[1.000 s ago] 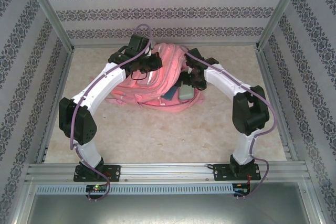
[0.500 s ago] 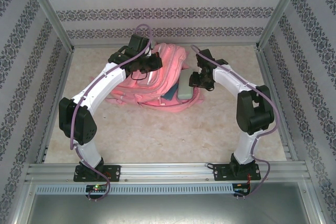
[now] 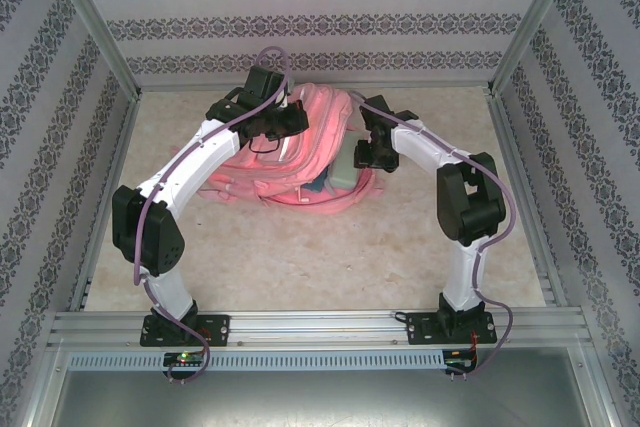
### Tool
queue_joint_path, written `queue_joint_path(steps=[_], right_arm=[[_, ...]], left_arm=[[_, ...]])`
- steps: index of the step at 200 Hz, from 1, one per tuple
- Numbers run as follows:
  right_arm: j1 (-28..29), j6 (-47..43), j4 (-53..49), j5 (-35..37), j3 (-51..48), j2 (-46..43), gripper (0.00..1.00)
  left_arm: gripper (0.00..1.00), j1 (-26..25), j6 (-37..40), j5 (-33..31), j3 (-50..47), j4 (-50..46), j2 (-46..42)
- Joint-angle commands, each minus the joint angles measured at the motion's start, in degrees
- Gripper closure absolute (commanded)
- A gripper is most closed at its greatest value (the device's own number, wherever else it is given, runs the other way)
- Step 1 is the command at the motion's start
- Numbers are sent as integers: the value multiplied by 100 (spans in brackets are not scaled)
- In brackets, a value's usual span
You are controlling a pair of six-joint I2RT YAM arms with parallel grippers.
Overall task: Pack the student bag
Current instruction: Place the pencil case in the student bag, then adjust the student bag at the top-center of the table.
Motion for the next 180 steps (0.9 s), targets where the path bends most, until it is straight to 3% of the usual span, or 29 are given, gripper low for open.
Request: queue_joint_path(steps=[1,44,104,153,180], right_arm=[[74,-122,-45,34,65,-136,44],[-223,-162,215,-128,-424,-677,48],[-295,-105,277,-596,-409,-142,51],[-94,-49,265,-555,-216,181,49],[-55,7,165,-145,-171,141,73]], left_arm=[[100,5,-29,216,39,436,-327],[100,2,-55,246,34,480,-302],[100,6,-61,273,52,454,-284],[100,4,-95,317,48,466,-284],[100,8,-60,275,48,433,-301]])
